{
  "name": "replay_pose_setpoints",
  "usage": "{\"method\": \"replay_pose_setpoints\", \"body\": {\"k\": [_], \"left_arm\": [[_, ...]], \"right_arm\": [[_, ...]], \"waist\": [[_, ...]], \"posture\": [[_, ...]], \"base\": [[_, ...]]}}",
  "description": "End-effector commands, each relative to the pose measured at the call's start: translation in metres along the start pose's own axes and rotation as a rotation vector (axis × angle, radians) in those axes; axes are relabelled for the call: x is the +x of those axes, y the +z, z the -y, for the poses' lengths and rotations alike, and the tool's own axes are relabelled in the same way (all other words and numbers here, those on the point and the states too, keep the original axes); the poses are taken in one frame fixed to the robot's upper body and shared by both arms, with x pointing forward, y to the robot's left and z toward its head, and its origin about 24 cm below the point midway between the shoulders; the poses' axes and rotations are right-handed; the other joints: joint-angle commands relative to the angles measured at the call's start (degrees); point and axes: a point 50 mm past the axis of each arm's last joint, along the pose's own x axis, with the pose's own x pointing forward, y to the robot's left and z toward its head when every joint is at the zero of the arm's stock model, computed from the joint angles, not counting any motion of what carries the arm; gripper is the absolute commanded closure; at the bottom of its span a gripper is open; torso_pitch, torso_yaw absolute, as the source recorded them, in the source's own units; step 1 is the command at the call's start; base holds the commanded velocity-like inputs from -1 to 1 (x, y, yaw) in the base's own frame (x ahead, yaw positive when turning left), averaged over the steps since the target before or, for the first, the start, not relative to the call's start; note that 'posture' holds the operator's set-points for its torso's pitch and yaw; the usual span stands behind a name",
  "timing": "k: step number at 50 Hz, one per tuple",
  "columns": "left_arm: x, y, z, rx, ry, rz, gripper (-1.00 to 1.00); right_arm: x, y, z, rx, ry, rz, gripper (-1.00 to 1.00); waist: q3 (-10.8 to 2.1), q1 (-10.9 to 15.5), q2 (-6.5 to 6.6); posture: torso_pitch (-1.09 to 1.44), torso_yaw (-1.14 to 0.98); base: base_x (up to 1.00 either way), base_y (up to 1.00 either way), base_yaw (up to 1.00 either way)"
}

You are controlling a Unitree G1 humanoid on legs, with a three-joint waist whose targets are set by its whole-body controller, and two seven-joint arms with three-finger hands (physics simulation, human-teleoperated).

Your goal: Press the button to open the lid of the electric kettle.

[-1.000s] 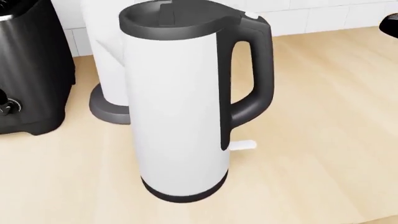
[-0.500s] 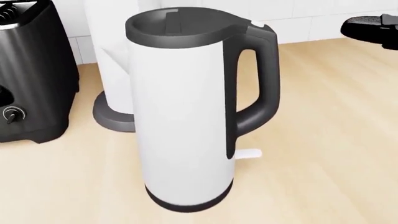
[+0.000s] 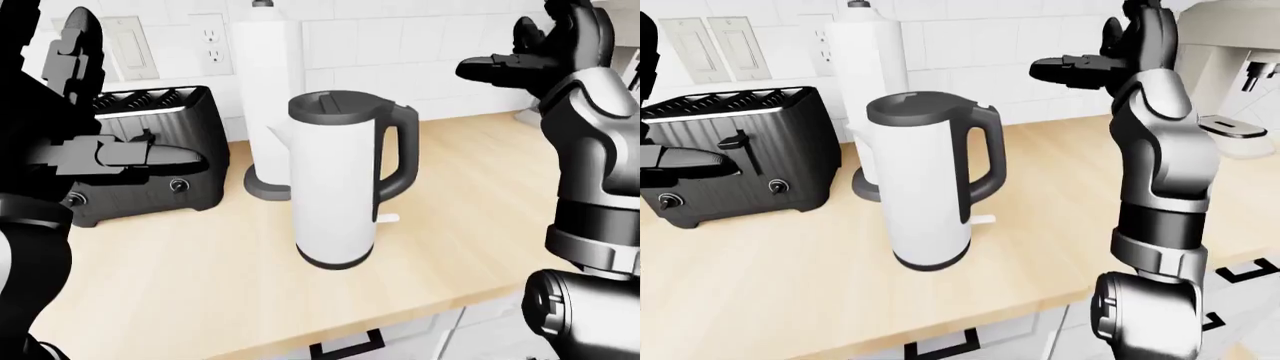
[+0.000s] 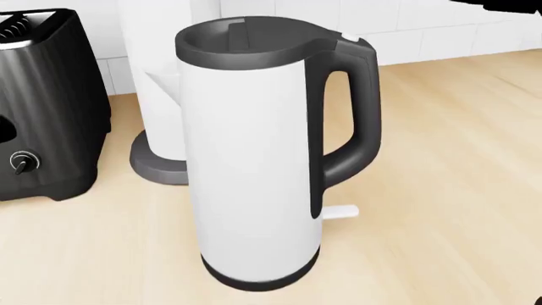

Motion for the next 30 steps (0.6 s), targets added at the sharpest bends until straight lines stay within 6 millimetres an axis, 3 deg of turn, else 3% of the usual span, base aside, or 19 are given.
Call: {"method": "replay_pose_setpoints", "body": {"k": [1, 21, 30], "left_arm": [[0.001, 0.009, -0.002, 0.004, 0.013, 0.053, -1.00], [0.002, 0.009, -0.002, 0.003, 0.012, 0.051, -1.00], [0.001, 0.008, -0.002, 0.002, 0.012, 0.051, -1.00]], "right_arm": [[0.001, 0.021, -0.004, 0.014, 0.027, 0.076, -1.00], [0.020, 0.010, -0.029, 0.052, 0.111, -0.014, -1.00], [0.019, 0.010, -0.041, 0.028, 0.141, -0.013, -1.00]], "waist": [[-0.40, 0.0, -0.01], [-0.26, 0.1, 0.44], [-0.33, 0.1, 0.54]], "posture": [[-0.37, 0.00], [-0.37, 0.00], [-0.37, 0.00]], "base": [[0.00, 0.00, 0.00], [0.00, 0.00, 0.00], [0.00, 0.00, 0.00]]}}
